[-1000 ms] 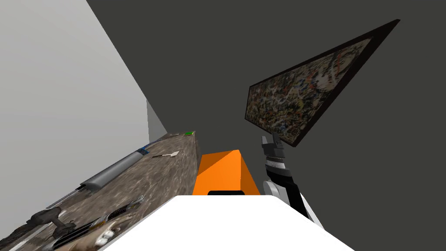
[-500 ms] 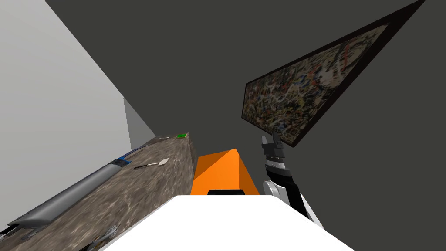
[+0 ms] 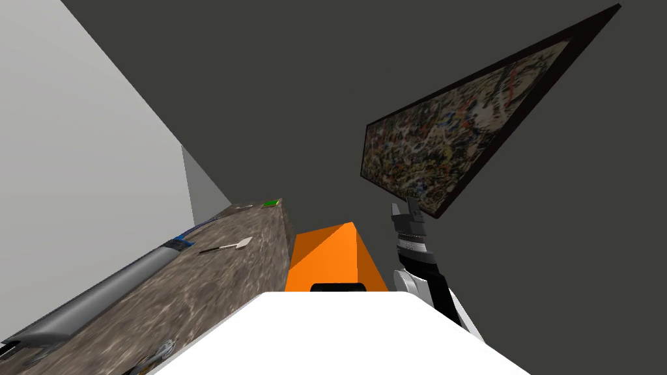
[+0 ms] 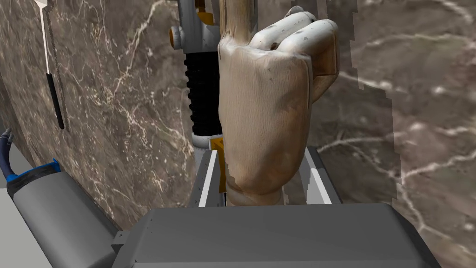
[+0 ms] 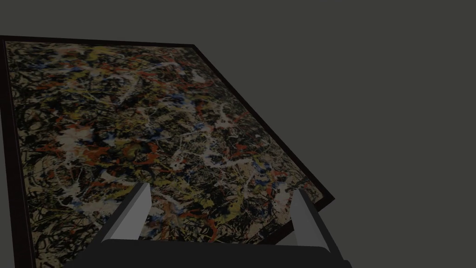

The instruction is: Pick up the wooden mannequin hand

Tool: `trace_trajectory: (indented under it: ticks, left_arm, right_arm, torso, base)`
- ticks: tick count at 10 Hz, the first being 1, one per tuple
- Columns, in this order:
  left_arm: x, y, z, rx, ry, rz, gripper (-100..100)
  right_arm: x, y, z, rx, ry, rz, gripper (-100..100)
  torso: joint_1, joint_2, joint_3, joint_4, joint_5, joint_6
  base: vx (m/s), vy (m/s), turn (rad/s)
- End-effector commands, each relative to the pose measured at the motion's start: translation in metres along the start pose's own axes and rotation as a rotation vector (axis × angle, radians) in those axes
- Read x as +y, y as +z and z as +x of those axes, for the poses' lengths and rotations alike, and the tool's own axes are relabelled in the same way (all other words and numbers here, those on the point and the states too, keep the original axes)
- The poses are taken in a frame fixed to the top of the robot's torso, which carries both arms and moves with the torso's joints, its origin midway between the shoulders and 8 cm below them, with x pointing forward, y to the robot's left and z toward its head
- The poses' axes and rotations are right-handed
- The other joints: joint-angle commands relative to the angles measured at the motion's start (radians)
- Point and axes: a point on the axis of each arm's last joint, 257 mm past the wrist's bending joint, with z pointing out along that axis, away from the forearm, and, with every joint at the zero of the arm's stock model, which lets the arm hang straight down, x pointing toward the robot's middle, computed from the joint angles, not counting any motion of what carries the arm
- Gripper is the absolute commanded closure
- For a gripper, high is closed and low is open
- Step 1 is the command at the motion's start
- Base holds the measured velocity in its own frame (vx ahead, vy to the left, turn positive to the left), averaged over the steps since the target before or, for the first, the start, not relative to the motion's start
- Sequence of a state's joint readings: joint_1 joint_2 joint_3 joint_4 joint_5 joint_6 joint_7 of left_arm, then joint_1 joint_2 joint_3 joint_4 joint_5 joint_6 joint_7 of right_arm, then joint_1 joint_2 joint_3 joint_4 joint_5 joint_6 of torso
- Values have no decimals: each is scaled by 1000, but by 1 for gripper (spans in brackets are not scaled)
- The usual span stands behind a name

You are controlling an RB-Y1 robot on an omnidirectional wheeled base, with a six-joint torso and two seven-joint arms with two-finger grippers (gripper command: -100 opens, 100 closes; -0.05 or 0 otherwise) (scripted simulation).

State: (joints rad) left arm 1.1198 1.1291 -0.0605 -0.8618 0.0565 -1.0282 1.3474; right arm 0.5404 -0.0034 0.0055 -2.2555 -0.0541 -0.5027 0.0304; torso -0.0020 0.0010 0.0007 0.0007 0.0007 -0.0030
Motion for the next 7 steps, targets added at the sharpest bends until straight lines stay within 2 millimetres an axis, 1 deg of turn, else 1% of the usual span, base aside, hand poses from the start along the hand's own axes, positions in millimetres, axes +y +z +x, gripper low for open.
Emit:
trace_trajectory:
  ticks: [1, 2, 3, 4, 5, 6, 7]
  left_arm:
    - [0, 0, 0, 0, 0, 0, 100]
    - [0, 0, 0, 0, 0, 0, 100]
    - [0, 0, 0, 0, 0, -1, 0]
    - [-10, -6, 0, 6, 17, -8, 100]
    - [-17, -10, 0, 12, 28, -12, 100]
    - [-15, -8, 1, 9, 24, -9, 100]
    - [-15, -9, 1, 9, 24, -11, 0]
  right_arm:
    - [0, 0, 0, 0, 0, 0, 0]
    - [0, 0, 0, 0, 0, 0, 0]
    - [0, 0, 0, 0, 0, 0, 0]
    - [0, 0, 0, 0, 0, 0, 0]
    - [0, 0, 0, 0, 0, 0, 0]
    - [0, 0, 0, 0, 0, 0, 0]
    - [0, 0, 0, 0, 0, 0, 0]
  torso:
    - [0, 0, 0, 0, 0, 0]
    - [0, 0, 0, 0, 0, 0]
    - [0, 0, 0, 0, 0, 0]
    - [-1, 0, 0, 0, -1, 0]
    - [-2, 0, 0, 0, -1, -2]
    - [-4, 0, 0, 0, -2, -2]
    - [-3, 0, 0, 0, -1, -1]
  base:
    - [0, 0, 0]
    - [0, 0, 0]
    - [0, 0, 0]
    - [9, -15, 164]
    - [13, -34, 233]
    - [3, -18, 53]
    - [0, 0, 0]
